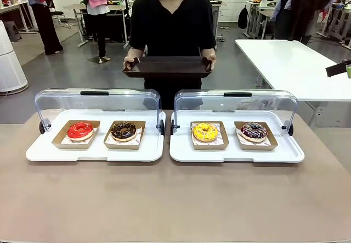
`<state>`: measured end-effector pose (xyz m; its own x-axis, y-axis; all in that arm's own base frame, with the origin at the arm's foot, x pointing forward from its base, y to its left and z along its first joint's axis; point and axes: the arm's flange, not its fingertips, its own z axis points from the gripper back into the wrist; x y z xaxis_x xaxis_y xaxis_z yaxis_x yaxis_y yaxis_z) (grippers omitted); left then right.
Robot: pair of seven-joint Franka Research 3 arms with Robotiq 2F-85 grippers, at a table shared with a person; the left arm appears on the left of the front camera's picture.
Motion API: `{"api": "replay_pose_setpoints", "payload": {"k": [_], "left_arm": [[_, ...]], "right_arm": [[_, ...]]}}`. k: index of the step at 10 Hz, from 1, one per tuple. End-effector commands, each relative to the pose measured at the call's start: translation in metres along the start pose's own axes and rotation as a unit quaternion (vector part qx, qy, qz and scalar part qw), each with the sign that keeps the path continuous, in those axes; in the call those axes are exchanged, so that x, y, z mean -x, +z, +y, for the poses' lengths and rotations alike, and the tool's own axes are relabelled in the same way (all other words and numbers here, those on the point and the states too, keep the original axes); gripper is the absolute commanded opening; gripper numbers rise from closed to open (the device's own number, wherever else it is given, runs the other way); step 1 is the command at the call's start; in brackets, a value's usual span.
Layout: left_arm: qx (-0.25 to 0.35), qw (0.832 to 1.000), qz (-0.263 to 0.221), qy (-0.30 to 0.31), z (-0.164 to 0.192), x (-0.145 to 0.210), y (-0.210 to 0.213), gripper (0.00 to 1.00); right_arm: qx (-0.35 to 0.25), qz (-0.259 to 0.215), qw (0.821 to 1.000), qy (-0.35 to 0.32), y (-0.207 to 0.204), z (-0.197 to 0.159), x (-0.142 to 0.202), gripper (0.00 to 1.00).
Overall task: Provide the desired donut to the person.
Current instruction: Pick up and lift the Paper togo box containing the Donut pointed at by the person.
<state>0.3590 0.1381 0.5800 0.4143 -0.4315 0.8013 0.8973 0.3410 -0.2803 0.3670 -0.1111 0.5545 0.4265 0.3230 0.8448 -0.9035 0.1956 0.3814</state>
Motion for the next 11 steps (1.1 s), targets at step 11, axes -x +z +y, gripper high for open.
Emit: {"api": "replay_pose_setpoints", "payload": {"k": [11], "left_arm": [[0.006, 1.000, -0.002, 0.002, 0.0016, 0.0010, 0.0033, 1.00]], "right_arm": [[0.000, -0.005, 1.000, -0.002, 0.0041, 0.0002, 0.0027, 1.00]]}}
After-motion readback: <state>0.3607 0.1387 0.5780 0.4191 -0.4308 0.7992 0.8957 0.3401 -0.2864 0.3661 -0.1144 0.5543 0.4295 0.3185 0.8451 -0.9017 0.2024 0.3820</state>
